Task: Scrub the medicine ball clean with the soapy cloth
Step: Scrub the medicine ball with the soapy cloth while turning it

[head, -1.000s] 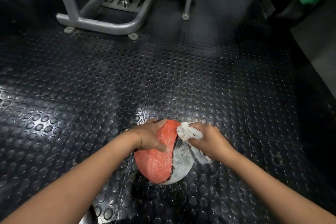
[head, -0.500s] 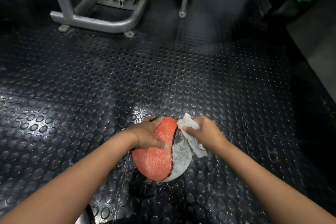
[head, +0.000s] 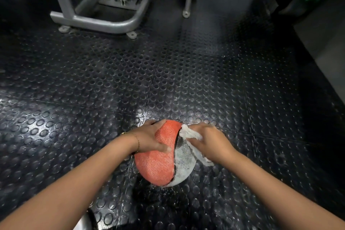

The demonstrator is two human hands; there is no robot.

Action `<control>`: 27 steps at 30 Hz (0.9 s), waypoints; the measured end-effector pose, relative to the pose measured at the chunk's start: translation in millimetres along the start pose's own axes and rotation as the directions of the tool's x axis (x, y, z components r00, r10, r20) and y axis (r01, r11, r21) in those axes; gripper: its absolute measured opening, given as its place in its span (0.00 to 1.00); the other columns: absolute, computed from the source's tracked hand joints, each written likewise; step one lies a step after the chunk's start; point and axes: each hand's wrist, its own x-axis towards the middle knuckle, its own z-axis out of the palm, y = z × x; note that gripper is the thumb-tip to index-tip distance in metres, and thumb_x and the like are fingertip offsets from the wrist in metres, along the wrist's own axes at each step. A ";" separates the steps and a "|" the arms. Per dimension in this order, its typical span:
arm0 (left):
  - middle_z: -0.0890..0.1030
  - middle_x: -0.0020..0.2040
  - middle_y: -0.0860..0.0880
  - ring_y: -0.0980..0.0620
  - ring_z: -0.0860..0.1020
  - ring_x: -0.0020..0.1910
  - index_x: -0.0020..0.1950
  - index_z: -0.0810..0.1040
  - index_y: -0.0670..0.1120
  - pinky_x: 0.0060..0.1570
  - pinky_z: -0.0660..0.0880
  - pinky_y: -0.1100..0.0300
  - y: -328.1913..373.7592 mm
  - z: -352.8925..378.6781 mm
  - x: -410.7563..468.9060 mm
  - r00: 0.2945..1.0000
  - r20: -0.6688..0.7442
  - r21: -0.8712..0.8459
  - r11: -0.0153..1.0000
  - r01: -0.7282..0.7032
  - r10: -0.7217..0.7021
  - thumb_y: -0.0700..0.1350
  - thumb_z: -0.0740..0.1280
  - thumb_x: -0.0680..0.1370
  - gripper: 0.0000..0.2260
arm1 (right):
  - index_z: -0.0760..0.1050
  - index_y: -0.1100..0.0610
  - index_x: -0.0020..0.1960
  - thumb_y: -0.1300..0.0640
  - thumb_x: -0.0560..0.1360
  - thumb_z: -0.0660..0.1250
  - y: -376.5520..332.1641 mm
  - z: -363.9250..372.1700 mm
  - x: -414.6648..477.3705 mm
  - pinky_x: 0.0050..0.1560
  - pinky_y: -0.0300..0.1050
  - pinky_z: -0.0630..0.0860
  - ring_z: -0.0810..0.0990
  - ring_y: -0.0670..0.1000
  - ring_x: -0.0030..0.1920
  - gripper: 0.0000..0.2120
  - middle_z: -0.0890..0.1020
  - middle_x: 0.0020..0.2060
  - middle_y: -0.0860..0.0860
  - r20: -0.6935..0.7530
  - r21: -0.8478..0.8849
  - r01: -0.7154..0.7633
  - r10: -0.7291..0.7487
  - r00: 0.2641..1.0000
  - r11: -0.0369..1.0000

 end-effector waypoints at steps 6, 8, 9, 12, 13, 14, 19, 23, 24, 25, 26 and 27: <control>0.44 0.78 0.52 0.44 0.57 0.75 0.76 0.42 0.62 0.70 0.64 0.47 3.1 1.9 3.1 1.000 -0.008 0.037 0.999 0.009 -0.008 0.62 0.69 0.70 0.44 | 0.74 0.44 0.57 0.53 0.77 0.60 7.7 2.5 13.4 0.41 0.37 0.73 0.74 0.43 0.35 0.10 0.75 0.59 0.48 -0.084 -0.061 -0.043 0.037 0.996 0.997; 0.46 0.78 0.52 0.43 0.59 0.73 0.76 0.43 0.62 0.68 0.66 0.47 1.8 3.0 4.6 1.000 -0.023 0.020 1.000 0.011 -0.011 0.62 0.69 0.70 0.44 | 0.73 0.44 0.59 0.54 0.78 0.60 4.4 3.3 10.3 0.46 0.37 0.73 0.75 0.44 0.40 0.12 0.74 0.60 0.47 -0.089 -0.102 -0.020 0.011 0.996 0.995; 0.47 0.78 0.52 0.43 0.61 0.73 0.76 0.44 0.62 0.67 0.67 0.47 0.0 3.2 5.2 1.000 -0.025 0.009 1.000 0.007 -0.007 0.62 0.69 0.70 0.43 | 0.72 0.45 0.61 0.55 0.78 0.60 1.1 3.0 6.0 0.47 0.36 0.73 0.76 0.44 0.43 0.13 0.73 0.61 0.46 -0.071 -0.107 0.011 -0.019 0.997 0.994; 0.48 0.77 0.52 0.42 0.62 0.72 0.76 0.44 0.62 0.67 0.68 0.46 -2.6 2.1 4.6 1.000 -0.011 -0.006 1.000 -0.002 0.001 0.60 0.70 0.70 0.43 | 0.70 0.45 0.63 0.53 0.78 0.60 -3.3 2.0 -0.2 0.55 0.41 0.75 0.77 0.46 0.53 0.15 0.73 0.61 0.45 -0.024 -0.122 0.095 -0.098 0.995 0.988; 0.47 0.77 0.52 0.42 0.61 0.72 0.76 0.44 0.61 0.67 0.67 0.46 -1.9 1.8 4.5 1.000 -0.006 -0.002 1.000 0.003 -0.003 0.60 0.70 0.70 0.44 | 0.70 0.44 0.63 0.52 0.78 0.60 -1.6 1.1 2.6 0.56 0.42 0.75 0.77 0.47 0.54 0.15 0.73 0.61 0.45 -0.035 -0.129 0.085 -0.090 0.995 0.988; 0.47 0.77 0.52 0.43 0.60 0.73 0.76 0.43 0.61 0.68 0.66 0.47 -0.7 1.9 4.7 1.000 -0.004 0.006 1.000 0.009 -0.009 0.61 0.70 0.70 0.44 | 0.70 0.43 0.63 0.52 0.78 0.60 0.9 1.0 6.5 0.55 0.41 0.74 0.77 0.47 0.53 0.15 0.73 0.61 0.45 -0.059 -0.129 0.056 -0.064 0.996 0.990; 0.49 0.77 0.50 0.43 0.62 0.72 0.76 0.44 0.60 0.67 0.67 0.47 0.1 2.9 7.5 1.000 -0.023 -0.021 1.000 0.010 -0.010 0.61 0.70 0.70 0.44 | 0.69 0.44 0.65 0.54 0.78 0.60 2.7 6.3 6.5 0.51 0.35 0.68 0.73 0.43 0.51 0.17 0.74 0.58 0.43 -0.110 -0.127 0.049 -0.063 0.992 0.991; 0.48 0.77 0.50 0.43 0.59 0.74 0.76 0.44 0.62 0.69 0.64 0.44 -4.0 -0.1 8.0 1.000 -0.001 -0.030 0.999 0.010 -0.010 0.59 0.70 0.71 0.43 | 0.70 0.44 0.64 0.54 0.77 0.60 -2.1 3.2 1.7 0.52 0.35 0.69 0.72 0.43 0.51 0.16 0.73 0.56 0.43 -0.067 -0.136 0.132 -0.142 0.988 0.982; 0.46 0.78 0.50 0.43 0.58 0.74 0.76 0.44 0.62 0.69 0.64 0.45 -2.0 -0.7 7.7 1.000 0.006 -0.010 1.000 0.011 -0.010 0.58 0.70 0.71 0.43 | 0.69 0.44 0.65 0.53 0.77 0.60 -1.7 2.4 3.3 0.51 0.36 0.68 0.73 0.44 0.52 0.16 0.73 0.57 0.43 -0.065 -0.134 0.124 -0.134 0.989 0.983; 0.44 0.78 0.50 0.43 0.57 0.74 0.75 0.44 0.63 0.70 0.64 0.46 2.1 -1.5 6.5 1.000 0.004 0.022 1.000 0.002 -0.002 0.57 0.70 0.72 0.42 | 0.69 0.43 0.65 0.53 0.77 0.60 -1.7 1.9 4.4 0.52 0.36 0.68 0.73 0.45 0.53 0.16 0.72 0.57 0.43 -0.065 -0.121 0.114 -0.122 0.990 0.986; 0.42 0.78 0.51 0.44 0.57 0.74 0.75 0.45 0.63 0.70 0.64 0.48 7.1 -2.2 5.4 1.000 -0.007 0.071 0.997 -0.016 0.017 0.56 0.70 0.73 0.41 | 0.69 0.43 0.65 0.52 0.77 0.60 -1.8 2.2 4.7 0.52 0.36 0.68 0.72 0.45 0.53 0.16 0.71 0.58 0.44 -0.058 -0.100 0.103 -0.110 0.992 0.990; 0.41 0.77 0.52 0.45 0.57 0.74 0.75 0.46 0.64 0.69 0.65 0.51 12.1 -2.9 4.5 0.999 -0.016 0.129 0.991 -0.040 0.043 0.54 0.70 0.73 0.40 | 0.69 0.43 0.65 0.53 0.77 0.60 -1.7 3.3 4.3 0.51 0.36 0.67 0.72 0.45 0.53 0.16 0.70 0.60 0.44 -0.048 -0.078 0.098 -0.101 0.994 0.992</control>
